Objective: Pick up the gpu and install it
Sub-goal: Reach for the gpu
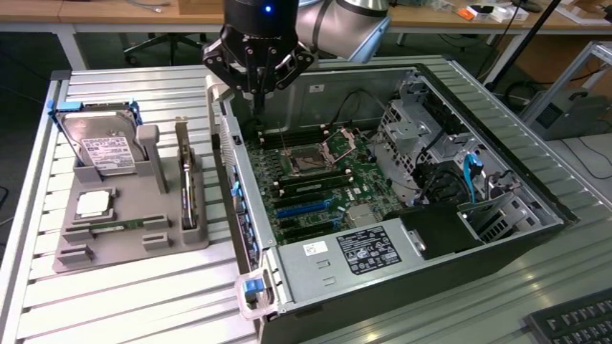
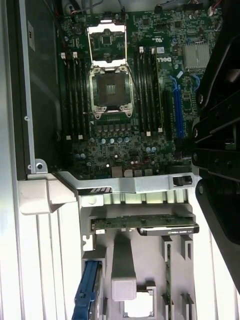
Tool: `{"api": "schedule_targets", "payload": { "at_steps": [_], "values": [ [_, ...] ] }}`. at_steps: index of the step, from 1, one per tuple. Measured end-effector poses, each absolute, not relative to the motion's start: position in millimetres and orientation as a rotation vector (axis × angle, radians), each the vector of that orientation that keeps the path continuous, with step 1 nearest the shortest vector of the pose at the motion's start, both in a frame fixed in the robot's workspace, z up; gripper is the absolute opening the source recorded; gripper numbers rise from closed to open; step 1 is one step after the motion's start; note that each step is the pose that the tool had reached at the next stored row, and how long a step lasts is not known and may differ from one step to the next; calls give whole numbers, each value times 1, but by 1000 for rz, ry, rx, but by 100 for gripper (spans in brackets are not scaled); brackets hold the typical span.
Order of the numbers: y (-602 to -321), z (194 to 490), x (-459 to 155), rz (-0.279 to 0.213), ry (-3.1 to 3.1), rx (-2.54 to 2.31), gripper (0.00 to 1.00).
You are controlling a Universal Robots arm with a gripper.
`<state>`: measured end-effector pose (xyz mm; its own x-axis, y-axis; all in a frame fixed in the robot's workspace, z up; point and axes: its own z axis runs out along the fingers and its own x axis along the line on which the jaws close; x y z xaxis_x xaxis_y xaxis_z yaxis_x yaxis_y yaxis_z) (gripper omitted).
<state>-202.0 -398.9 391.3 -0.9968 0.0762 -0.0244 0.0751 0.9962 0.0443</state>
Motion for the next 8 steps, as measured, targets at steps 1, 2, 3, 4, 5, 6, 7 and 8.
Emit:
{"api": "schedule_targets", "payload": {
  "at_steps": [1,2,3,4,5,6,7,8],
  "values": [
    [-399,391,-202,68,3113,118,11],
    [-399,391,-203,68,3112,118,11],
    [-399,391,-203,68,3112,118,11],
    [-399,391,-204,68,3112,118,11],
    [-399,391,-204,68,3112,118,11],
    [-399,391,-205,68,3112,118,11],
    [-399,391,-205,68,3113,118,11],
    [-399,391,-205,68,3113,118,11]
  ]
}}
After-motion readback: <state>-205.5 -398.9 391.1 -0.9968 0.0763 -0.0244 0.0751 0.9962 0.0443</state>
